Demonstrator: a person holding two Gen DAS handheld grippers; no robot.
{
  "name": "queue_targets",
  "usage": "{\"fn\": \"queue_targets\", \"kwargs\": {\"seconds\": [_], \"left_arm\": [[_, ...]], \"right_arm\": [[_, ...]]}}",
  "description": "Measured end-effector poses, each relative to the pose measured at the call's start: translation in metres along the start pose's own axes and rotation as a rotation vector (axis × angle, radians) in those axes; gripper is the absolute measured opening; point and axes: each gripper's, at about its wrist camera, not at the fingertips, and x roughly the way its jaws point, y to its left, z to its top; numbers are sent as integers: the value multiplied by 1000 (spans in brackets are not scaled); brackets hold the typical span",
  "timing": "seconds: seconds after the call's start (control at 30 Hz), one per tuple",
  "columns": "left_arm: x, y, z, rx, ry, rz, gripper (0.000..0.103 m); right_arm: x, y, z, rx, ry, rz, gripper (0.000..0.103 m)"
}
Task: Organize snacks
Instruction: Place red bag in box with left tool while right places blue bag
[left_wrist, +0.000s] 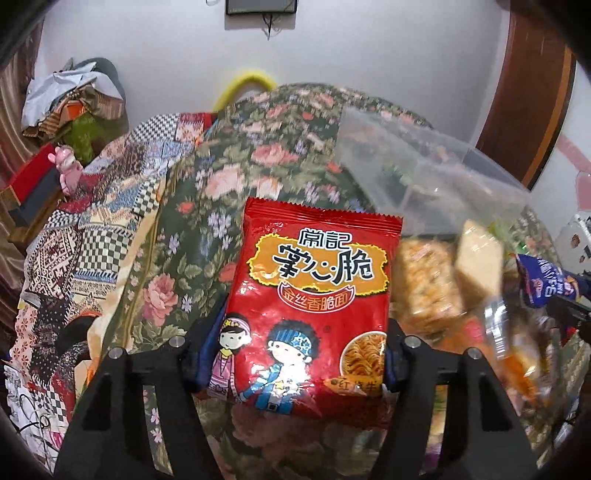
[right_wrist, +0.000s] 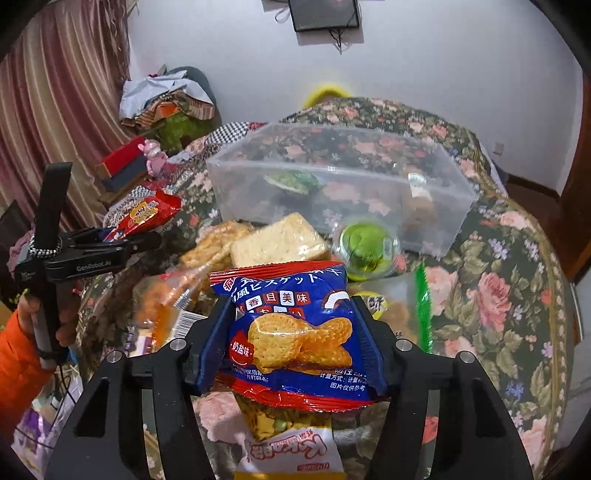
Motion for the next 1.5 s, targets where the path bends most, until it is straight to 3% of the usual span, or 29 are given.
{"fn": "queue_targets", "kwargs": {"seconds": [0.3,0.67,1.07,1.5], "left_arm": [[-40,-25,29,5,-107,-48,66],[-52,-65,70,11,-168,-97,66],[-17,-91,114,-7,-151,-139,66],[47,-106,132,3,-24,-139,66]], "right_arm": [[-27,-8,25,8,-104,-23,59],[-37,-34,63,34,-220,-96,59],[0,-58,96,73,-219,-134,59],[52,-73,109,92,-125,-146,59]]}}
